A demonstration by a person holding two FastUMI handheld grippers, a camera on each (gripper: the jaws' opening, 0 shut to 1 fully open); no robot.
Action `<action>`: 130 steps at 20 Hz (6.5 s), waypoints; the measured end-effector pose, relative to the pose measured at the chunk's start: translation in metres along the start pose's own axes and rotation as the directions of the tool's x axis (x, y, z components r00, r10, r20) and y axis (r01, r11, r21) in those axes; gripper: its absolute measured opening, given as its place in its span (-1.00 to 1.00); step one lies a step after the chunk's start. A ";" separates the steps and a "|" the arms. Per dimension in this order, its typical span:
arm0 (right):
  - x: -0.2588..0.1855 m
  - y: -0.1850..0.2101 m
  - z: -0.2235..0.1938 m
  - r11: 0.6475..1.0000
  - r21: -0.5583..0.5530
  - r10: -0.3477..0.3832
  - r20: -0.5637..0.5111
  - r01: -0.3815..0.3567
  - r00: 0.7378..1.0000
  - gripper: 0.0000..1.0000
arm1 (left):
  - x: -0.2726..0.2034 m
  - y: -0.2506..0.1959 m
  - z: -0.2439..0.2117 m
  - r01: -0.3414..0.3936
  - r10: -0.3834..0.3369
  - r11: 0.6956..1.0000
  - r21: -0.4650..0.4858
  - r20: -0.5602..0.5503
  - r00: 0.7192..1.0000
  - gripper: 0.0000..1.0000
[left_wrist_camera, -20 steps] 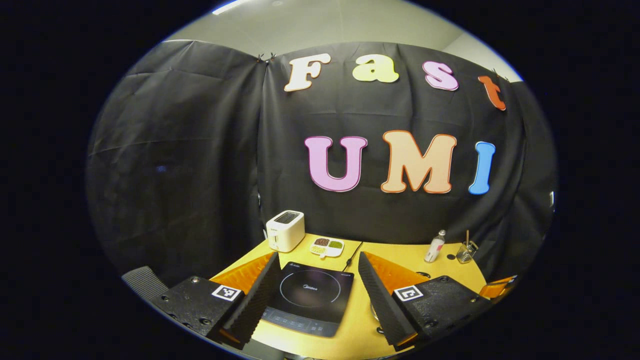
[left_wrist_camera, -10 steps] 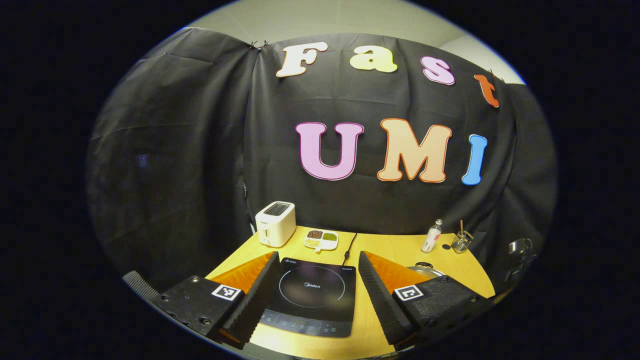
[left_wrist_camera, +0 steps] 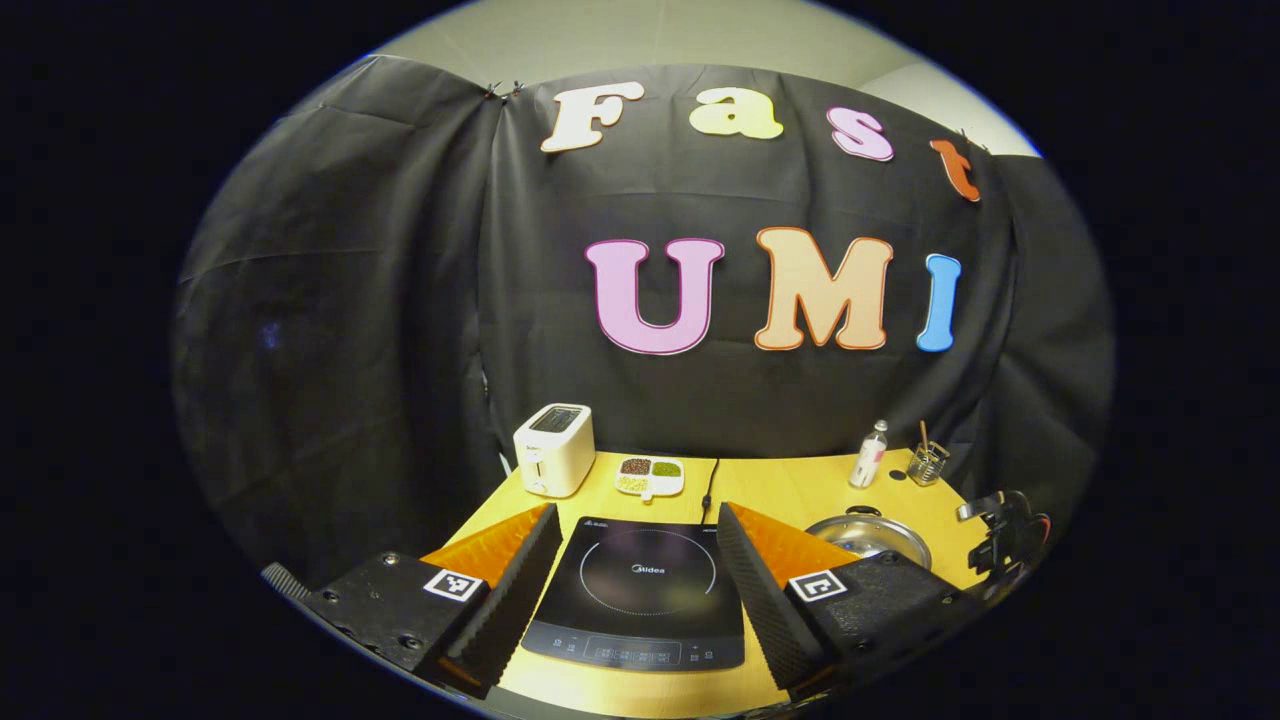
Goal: First push the handle of the pot to place it horizontally, then grasp the pot with both hands and set it on the induction cooktop.
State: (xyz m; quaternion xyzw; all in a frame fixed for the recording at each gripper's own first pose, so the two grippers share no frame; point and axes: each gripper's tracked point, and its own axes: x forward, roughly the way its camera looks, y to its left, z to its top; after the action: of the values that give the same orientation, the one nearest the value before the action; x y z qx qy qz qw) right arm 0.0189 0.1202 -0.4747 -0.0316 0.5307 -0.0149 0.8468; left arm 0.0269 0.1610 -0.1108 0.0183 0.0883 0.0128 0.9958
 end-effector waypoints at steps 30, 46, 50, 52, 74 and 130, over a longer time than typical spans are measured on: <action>0.057 0.152 0.065 0.945 0.324 -0.080 0.064 0.055 0.995 -0.84 | 0.023 0.023 -0.053 0.206 -0.209 0.977 -0.049 -0.042 0.977 0.92; 0.067 0.190 0.105 0.952 0.305 -0.005 0.114 -0.030 0.993 -0.84 | 0.041 0.027 -0.079 0.159 -0.175 0.980 -0.116 -0.148 0.973 0.92; 0.040 0.176 0.098 0.961 0.264 0.044 0.131 -0.078 0.990 -1.00 | 0.052 0.012 -0.082 0.223 -0.237 0.970 -0.101 -0.166 0.957 0.92; 0.023 0.165 0.092 0.962 0.248 0.081 0.151 -0.117 0.985 -0.55 | 0.056 0.002 -0.084 0.251 -0.265 0.963 -0.098 -0.177 0.948 0.93; -0.020 -0.086 0.144 0.970 0.194 0.124 0.107 -0.143 0.986 0.89 | 0.106 -0.151 -0.178 0.302 -0.377 0.926 -0.226 -0.567 0.733 0.93; -0.014 -0.007 0.099 0.898 0.137 0.437 -0.161 -0.418 0.885 -0.05 | 0.080 -0.087 -0.221 0.163 -0.291 0.956 -0.243 -0.832 0.473 0.15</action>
State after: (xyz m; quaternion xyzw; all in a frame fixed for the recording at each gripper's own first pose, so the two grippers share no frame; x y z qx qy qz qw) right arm 0.1018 0.1180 -0.4184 0.1297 0.6007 0.1432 0.7758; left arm 0.0684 0.0837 -0.3452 -0.0671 0.5711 -0.1063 0.8112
